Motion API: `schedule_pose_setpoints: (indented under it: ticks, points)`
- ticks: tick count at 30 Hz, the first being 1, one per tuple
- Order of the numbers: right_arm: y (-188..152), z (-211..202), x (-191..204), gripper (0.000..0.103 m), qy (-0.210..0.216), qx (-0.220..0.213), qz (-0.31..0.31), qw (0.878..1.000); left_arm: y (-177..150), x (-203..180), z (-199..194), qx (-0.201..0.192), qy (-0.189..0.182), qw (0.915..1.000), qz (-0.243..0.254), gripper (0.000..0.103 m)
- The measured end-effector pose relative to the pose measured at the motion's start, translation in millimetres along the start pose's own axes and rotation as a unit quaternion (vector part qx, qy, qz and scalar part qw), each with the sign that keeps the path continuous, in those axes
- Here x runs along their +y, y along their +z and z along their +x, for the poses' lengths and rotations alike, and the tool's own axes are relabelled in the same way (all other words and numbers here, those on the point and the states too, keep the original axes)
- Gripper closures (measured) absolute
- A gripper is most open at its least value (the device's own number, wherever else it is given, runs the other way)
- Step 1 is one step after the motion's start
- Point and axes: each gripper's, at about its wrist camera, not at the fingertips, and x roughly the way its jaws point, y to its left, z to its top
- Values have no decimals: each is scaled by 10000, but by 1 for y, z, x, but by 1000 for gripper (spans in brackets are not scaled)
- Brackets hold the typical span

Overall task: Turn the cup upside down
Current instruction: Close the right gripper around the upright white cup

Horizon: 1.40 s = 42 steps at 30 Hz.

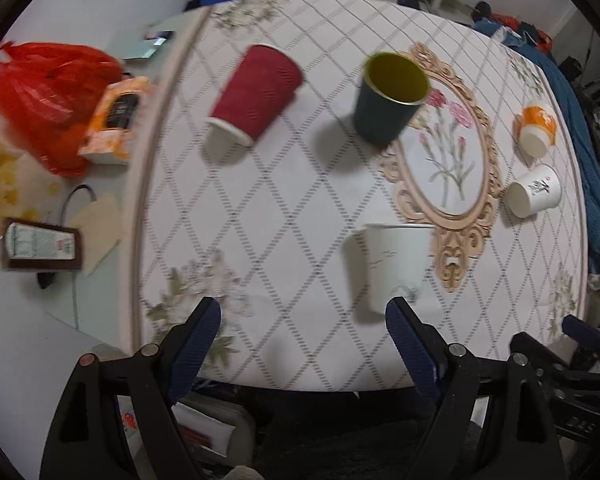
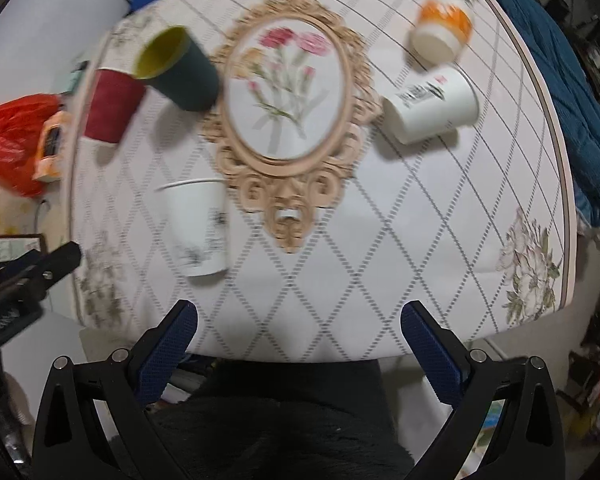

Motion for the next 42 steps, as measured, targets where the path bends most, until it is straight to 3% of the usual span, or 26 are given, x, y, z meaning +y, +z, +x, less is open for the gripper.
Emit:
schedule_pose_setpoints:
  ticks: [7, 13, 21, 24, 27, 29, 30, 32, 33, 34, 36, 37, 38, 40, 42]
  points:
    - [-7, -12, 44, 0, 159, -254, -256, 9992, -18, 34, 6, -174, 312, 9991, -247, 10]
    - [-1, 4, 67, 1, 252, -90, -487, 9985, -24, 56, 25, -72, 528, 9971, -549, 10]
    - [22, 26, 93, 1, 206, 132, -1007, 9946, -25, 69, 48, 167, 529, 9939, -955, 10]
    - [31, 26, 104, 1, -23, 111, -1478, 9890, -23, 69, 52, 187, 523, 9932, -1027, 10]
    - [36, 15, 119, 1, -358, -222, -2498, 9674, -21, 68, 54, 155, 535, 9924, -1094, 10]
    - [32, 8, 135, 1, -834, -495, -3662, 9254, -19, 65, 57, 129, 566, 9922, -1100, 10]
    - [25, 6, 143, 1, -1151, -647, -4296, 8933, -19, 63, 60, 140, 594, 9922, -1086, 10]
    - [7, 6, 155, 1, -1875, -939, -5575, 8032, -19, 61, 67, 198, 583, 9920, -1098, 10]
    - [-7, 11, 159, 1, -2251, -1048, -6285, 7371, -20, 60, 70, 227, 571, 9919, -1112, 10]
    - [-16, 16, 160, 1, -2448, -1096, -6715, 6908, -21, 59, 74, 270, 579, 9916, -1127, 10]
    - [-39, 29, 156, 1, -2743, -1153, -7593, 5788, -24, 60, 84, 354, 594, 9906, -1182, 10]
    - [-53, 39, 151, 1, -2845, -1146, -8048, 5081, -26, 61, 90, 411, 640, 9895, -1229, 10]
    - [-61, 46, 146, 2, -2885, -1106, -8329, 4591, -28, 62, 95, 452, 677, 9887, -1261, 10]
    - [-79, 66, 132, 8, -2918, -1000, -8891, 3382, -33, 64, 104, 537, 745, 9871, -1310, 10]
    - [-92, 83, 119, 10, -2926, -912, -9217, 2379, -37, 66, 113, 622, 819, 9857, -1338, 10]
